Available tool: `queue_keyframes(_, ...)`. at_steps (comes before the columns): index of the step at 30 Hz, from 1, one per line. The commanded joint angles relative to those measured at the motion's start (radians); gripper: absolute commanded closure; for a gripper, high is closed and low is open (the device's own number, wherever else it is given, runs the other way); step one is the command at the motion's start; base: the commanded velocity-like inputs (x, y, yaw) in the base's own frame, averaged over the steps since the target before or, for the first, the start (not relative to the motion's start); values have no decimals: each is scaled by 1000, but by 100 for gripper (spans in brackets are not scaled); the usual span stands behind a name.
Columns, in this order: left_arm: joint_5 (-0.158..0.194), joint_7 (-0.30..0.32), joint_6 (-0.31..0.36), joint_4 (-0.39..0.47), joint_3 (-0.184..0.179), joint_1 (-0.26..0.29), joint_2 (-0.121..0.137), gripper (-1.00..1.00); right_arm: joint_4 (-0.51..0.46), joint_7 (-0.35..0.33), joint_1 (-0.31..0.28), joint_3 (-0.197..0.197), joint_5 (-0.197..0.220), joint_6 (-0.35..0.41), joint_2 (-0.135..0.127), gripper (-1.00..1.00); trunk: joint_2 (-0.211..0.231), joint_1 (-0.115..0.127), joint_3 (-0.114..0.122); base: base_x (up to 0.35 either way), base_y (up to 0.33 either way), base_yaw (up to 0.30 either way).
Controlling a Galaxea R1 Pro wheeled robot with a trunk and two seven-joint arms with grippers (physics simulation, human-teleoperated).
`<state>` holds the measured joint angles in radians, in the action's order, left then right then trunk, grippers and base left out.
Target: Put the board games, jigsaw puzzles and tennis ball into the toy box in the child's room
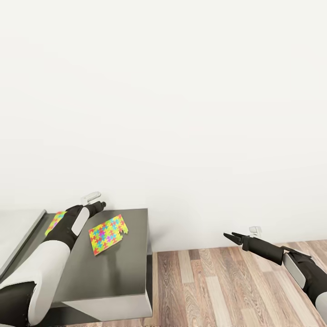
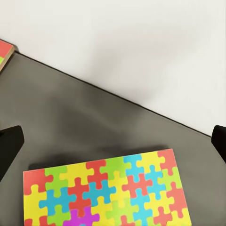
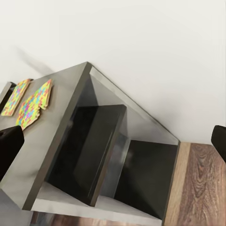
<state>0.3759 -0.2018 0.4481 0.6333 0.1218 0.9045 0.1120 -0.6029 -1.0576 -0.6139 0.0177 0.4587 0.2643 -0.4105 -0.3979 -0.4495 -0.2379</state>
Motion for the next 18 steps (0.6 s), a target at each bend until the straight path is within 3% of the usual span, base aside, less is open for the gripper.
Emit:
queue_keyframes(1, 11, -7, 5, 2, 0, 1, 0, -100, 0, -2, -1, 2, 9, 10, -1, -100, -2, -1, -4, 0, 0, 0)
queue_keyframes(10, 9, -7, 4, 2, -2, 1, 0, -100, 0, -2, -1, 2, 9, 10, -1, -100, -2, -1, -18, 16, 0, 0)
queue_keyframes(18, 8, -7, 4, 2, -2, 1, 0, -100, 0, -2, -1, 1, 9, 10, -1, -100, -2, -1, -31, 109, -19, 0)
